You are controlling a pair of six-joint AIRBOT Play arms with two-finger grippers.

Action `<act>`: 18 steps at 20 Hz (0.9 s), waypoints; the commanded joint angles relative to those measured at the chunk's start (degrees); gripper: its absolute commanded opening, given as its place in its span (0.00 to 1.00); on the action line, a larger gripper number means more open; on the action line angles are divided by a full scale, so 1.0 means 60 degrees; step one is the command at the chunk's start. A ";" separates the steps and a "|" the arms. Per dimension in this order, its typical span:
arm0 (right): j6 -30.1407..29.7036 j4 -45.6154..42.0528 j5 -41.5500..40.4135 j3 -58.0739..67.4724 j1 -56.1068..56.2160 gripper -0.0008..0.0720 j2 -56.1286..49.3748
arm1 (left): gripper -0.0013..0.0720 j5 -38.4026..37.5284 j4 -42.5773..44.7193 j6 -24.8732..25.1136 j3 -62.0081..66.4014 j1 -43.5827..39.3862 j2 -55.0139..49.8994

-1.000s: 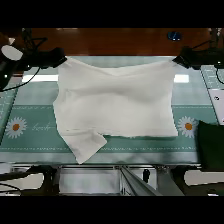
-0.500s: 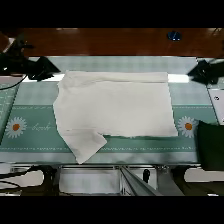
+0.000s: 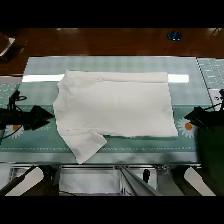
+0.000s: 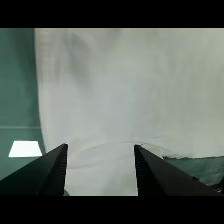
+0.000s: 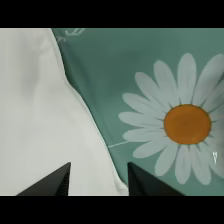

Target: Fold the shirts.

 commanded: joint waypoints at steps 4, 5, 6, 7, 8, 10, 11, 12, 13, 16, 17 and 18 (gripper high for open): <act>-0.0215 0.0572 0.0069 -0.0747 -0.0051 0.58 0.0820 | 0.70 0.0554 0.0073 0.0142 -0.1512 0.0324 -0.0084; -0.0226 0.0565 0.0091 -0.0747 -0.0051 0.58 0.0820 | 0.70 0.0546 0.0062 0.0135 -0.1504 0.0324 -0.0266; -0.0222 0.0583 0.0102 -0.0747 -0.0051 0.58 0.0820 | 0.70 0.0550 0.0029 0.0138 -0.1508 0.0321 -0.0448; -0.0226 0.0579 0.0095 -0.0747 -0.0051 0.58 0.0820 | 0.70 0.0561 0.0029 0.0135 -0.1515 0.0317 -0.0623; -0.0226 0.0568 0.0095 -0.0747 -0.0051 0.58 0.0820 | 0.70 0.0590 0.0029 0.0135 -0.1515 0.0280 -0.0794; -0.0222 0.0568 0.0106 -0.0747 -0.0051 0.58 0.0820 | 0.70 0.0678 -0.0076 0.0142 -0.1515 0.0069 -0.1075; -0.0222 0.0561 0.0109 -0.0747 -0.0051 0.58 0.0820 | 0.70 0.0794 -0.0149 0.0138 -0.1515 -0.0095 -0.1144; -0.0222 0.0557 0.0124 -0.0747 -0.0051 0.58 0.0820 | 0.70 0.0936 -0.0229 0.0138 -0.1512 -0.0310 -0.1169; -0.0222 0.0550 0.0127 -0.0747 -0.0051 0.58 0.0820 | 0.69 0.1107 -0.0331 0.0138 -0.1512 -0.0565 -0.1177; 0.0117 0.0062 -0.0277 -0.0747 -0.0055 0.58 0.0820 | 0.23 0.1501 -0.0364 0.0138 -0.1483 -0.1486 -0.1220; 0.0324 -0.0244 -0.0302 -0.0747 -0.0058 0.58 0.0820 | 0.05 0.1614 -0.0390 0.0175 -0.1483 -0.1665 -0.1213; 0.0444 -0.0605 -0.0204 -0.0747 -0.0058 0.58 0.0820 | 0.05 0.1617 -0.0404 0.0178 -0.1483 -0.1730 -0.1213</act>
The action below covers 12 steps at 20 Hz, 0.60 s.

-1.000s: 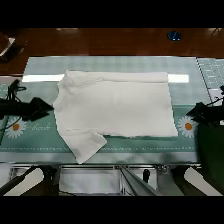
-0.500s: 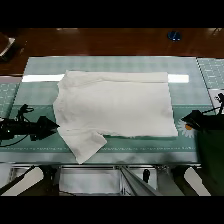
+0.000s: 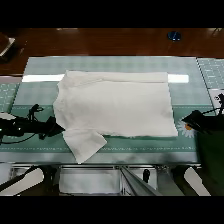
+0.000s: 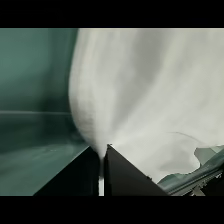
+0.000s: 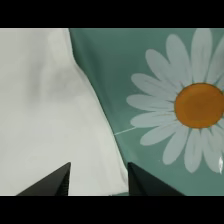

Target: Fold the shirts.

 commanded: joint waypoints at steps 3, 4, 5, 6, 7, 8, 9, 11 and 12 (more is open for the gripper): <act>0.0608 -0.1293 0.1169 -0.0124 -0.0007 0.58 0.0004 | 0.05 0.0288 -0.0106 0.0025 0.0007 -0.0484 -0.0040; 0.0608 -0.1235 0.1381 -0.0288 -0.0007 0.58 0.0004 | 0.05 0.0310 -0.0113 0.0025 0.0007 -0.0499 -0.0040; 0.0608 -0.1239 0.1468 -0.0503 -0.0007 0.58 0.0004 | 0.05 0.0310 -0.0131 0.0022 0.0007 -0.0506 -0.0040; 0.0608 -0.1235 0.1464 -0.0696 -0.0007 0.58 0.0004 | 0.05 0.0310 -0.0135 0.0025 0.0007 -0.0517 -0.0040; 0.0608 -0.1166 0.1450 -0.0871 -0.0007 0.58 -0.0018 | 0.05 0.0310 -0.0135 0.0025 0.0007 -0.0517 -0.0040; 0.0605 -0.1035 0.1410 -0.0994 -0.0004 0.58 -0.0058 | 0.05 0.0313 -0.0135 0.0025 0.0007 -0.0517 -0.0040; 0.0550 -0.0834 0.1399 -0.1071 0.0000 0.58 -0.0149 | 0.05 0.0313 -0.0135 0.0025 0.0007 -0.0517 -0.0040; 0.0331 -0.0291 0.1202 -0.1075 0.0000 0.57 -0.0382 | 0.05 0.0324 -0.0135 0.0025 0.0004 -0.0525 -0.0040; 0.0284 -0.0036 0.1031 -0.1075 0.0000 0.57 -0.0517 | 0.05 0.0364 -0.0142 0.0022 0.0004 -0.0528 -0.0040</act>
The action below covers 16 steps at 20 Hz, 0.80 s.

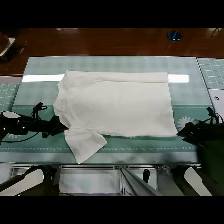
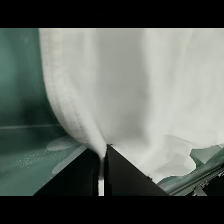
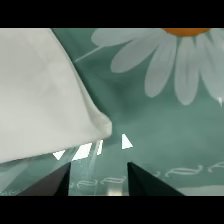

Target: Fold the shirts.

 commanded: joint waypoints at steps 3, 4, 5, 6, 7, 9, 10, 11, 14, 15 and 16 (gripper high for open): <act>-0.0189 0.0860 -0.0612 -0.0127 0.0004 0.57 -0.0845 | 0.05 0.0153 0.0015 0.0000 0.0000 -0.0015 -0.0007; -0.0193 0.0882 -0.0685 -0.0127 0.0004 0.57 -0.1064 | 0.05 0.0160 0.0011 0.0000 0.0000 -0.0011 -0.0007; -0.0204 0.0958 -0.0787 -0.0127 0.0004 0.57 -0.1293 | 0.05 0.0189 0.0015 0.0000 0.0000 -0.0011 -0.0007; -0.0280 0.1144 -0.0867 -0.0127 0.0004 0.57 -0.1501 | 0.05 0.0222 0.0011 0.0000 0.0000 -0.0015 -0.0007; -0.0470 0.1450 -0.0954 -0.0127 0.0004 0.57 -0.1698 | 0.05 0.0233 0.0007 0.0000 0.0000 -0.0011 -0.0007; -0.0696 0.2055 -0.1319 -0.0127 0.0004 0.57 -0.1927 | 0.05 0.0229 -0.0029 0.0000 0.0000 -0.0015 -0.0007; -0.0703 0.2262 -0.1504 -0.0127 0.0004 0.57 -0.2004 | 0.05 0.0237 -0.0051 0.0000 0.0000 -0.0015 -0.0007; -0.0765 0.2484 -0.1625 -0.0127 0.0004 0.56 -0.2084 | 0.05 0.0284 -0.0080 0.0000 0.0000 -0.0015 -0.0007; -0.1231 0.2856 -0.1738 -0.0124 0.0455 0.36 -0.2288 | 0.05 0.0634 -0.0375 -0.0087 0.0000 -0.0011 -0.0007; -0.1384 0.2918 -0.1814 -0.0120 0.0856 0.22 -0.2295 | 0.05 0.0725 -0.0718 -0.0069 0.0004 -0.0011 -0.0007; -0.1865 0.3191 -0.1829 -0.0033 0.1308 0.05 -0.2295 | 0.05 0.0729 -0.1100 0.0004 0.0058 -0.0011 -0.0004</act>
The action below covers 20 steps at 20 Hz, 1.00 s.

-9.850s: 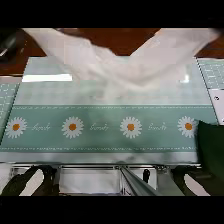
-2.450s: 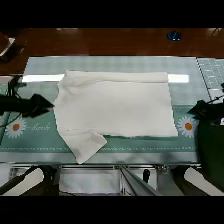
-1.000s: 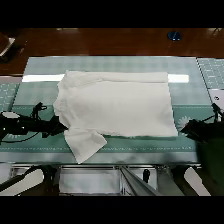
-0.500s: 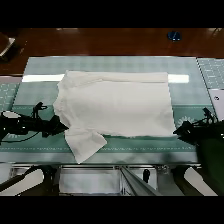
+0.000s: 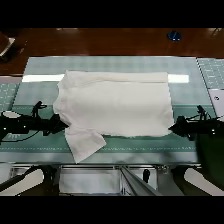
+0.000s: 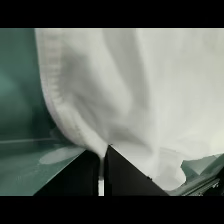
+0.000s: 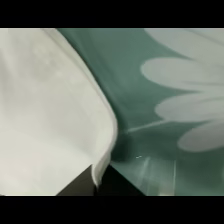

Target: Fold the shirts.

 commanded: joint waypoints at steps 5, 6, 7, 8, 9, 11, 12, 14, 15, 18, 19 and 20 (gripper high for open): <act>-0.0710 0.1122 0.0892 0.3643 0.2065 0.04 0.0386 | 0.05 -0.0627 -0.2594 0.0379 0.2466 0.0000 0.0871; -0.0568 0.1115 0.0947 0.4903 0.2186 0.04 0.0594 | 0.05 -0.0583 -0.3009 0.0262 0.3260 0.0000 0.1231; -0.0346 0.1016 0.0969 0.6397 0.2229 0.04 0.0758 | 0.05 -0.0401 -0.3297 0.0087 0.4211 0.0000 0.1628; -0.0109 0.0816 0.0976 0.7807 0.2229 0.04 0.0856 | 0.05 -0.0149 -0.3304 -0.0106 0.5162 0.0000 0.1985; 0.0127 0.0503 0.1002 0.9300 0.2229 0.04 0.0940 | 0.05 0.0135 -0.3300 -0.0168 0.6105 0.0004 0.2335; 0.0539 -0.0342 0.1151 1.1748 0.2229 0.04 0.1191 | 0.05 0.0758 -0.2983 -0.0492 0.7960 0.0007 0.3056; 0.0645 -0.0619 0.1217 1.2644 0.2229 0.04 0.1388 | 0.05 0.1005 -0.2637 -0.0568 0.8674 0.0011 0.3388; 0.0780 -0.0860 0.1453 1.3679 0.2229 0.04 0.2120 | 0.05 0.1089 -0.1129 -0.0761 0.9843 0.0011 0.4095; 0.0780 -0.0936 0.1555 1.3752 0.2229 0.04 0.2575 | 0.05 0.1093 -0.0047 -0.1144 1.0204 0.0011 0.4532; 0.1016 -0.1767 0.2014 1.3748 0.2229 0.04 0.3876 | 0.05 0.1093 0.2852 -0.1963 1.0528 0.0011 0.6054; 0.1100 -0.2065 0.2208 1.3748 0.2229 0.04 0.4248 | 0.05 0.1071 0.3639 -0.2142 1.0517 0.0011 0.6601; 0.1198 -0.2317 0.2401 1.3748 0.2229 0.04 0.4535 | 0.05 0.1045 0.4142 -0.2160 1.0517 0.0011 0.7049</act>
